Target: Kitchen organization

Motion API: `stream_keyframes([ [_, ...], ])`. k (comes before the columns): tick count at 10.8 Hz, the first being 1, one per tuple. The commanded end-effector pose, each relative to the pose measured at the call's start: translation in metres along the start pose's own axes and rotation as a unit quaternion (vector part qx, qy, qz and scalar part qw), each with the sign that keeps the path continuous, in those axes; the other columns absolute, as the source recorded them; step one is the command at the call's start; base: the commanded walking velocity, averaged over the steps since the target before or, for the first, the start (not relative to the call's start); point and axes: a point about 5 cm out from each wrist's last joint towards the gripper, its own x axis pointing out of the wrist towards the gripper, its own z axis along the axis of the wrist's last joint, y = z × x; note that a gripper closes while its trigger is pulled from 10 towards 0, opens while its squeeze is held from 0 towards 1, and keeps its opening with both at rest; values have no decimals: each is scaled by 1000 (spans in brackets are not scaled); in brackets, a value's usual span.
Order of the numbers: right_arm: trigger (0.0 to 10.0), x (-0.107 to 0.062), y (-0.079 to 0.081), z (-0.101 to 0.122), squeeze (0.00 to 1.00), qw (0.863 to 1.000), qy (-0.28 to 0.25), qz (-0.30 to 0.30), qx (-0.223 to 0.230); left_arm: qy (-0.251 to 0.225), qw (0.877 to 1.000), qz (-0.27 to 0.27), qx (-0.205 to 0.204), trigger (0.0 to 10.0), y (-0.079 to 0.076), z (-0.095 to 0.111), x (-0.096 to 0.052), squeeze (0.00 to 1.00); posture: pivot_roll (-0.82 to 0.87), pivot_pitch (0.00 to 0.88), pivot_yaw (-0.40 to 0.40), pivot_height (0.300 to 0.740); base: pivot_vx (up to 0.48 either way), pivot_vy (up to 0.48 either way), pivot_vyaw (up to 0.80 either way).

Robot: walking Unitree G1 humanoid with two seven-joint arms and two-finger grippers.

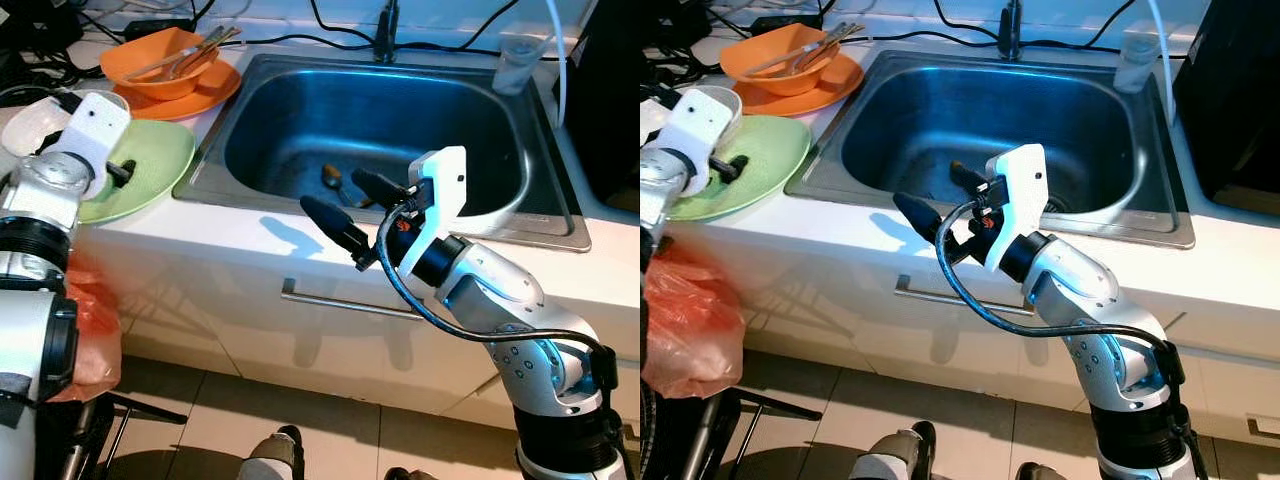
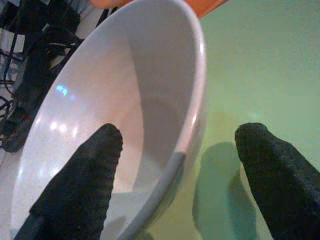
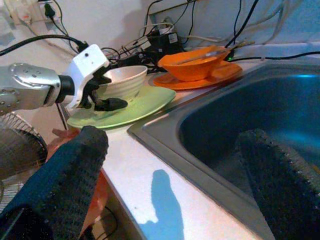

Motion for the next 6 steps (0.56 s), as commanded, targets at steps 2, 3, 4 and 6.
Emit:
stream_keyframes([
  [2,10000,-1,1,3,153,1000,-8,-3,-8,-14,1000,0,10,0,8,8,-2,0,122,127,71,740,0,0,0],
  [3,10000,-2,1,3,153,1000,-8,-4,-9,-17,1000,8,0,0,7,5,-2,0,120,129,69,740,0,0,0],
  [4,10000,-2,0,3,153,1000,-7,-4,-8,-17,1000,13,-10,0,6,1,-2,0,117,129,66,740,0,0,0],
  [6,10000,-2,0,3,153,1000,-6,-5,-9,-17,1000,25,-6,0,8,-4,-2,0,116,132,63,740,0,0,0],
])
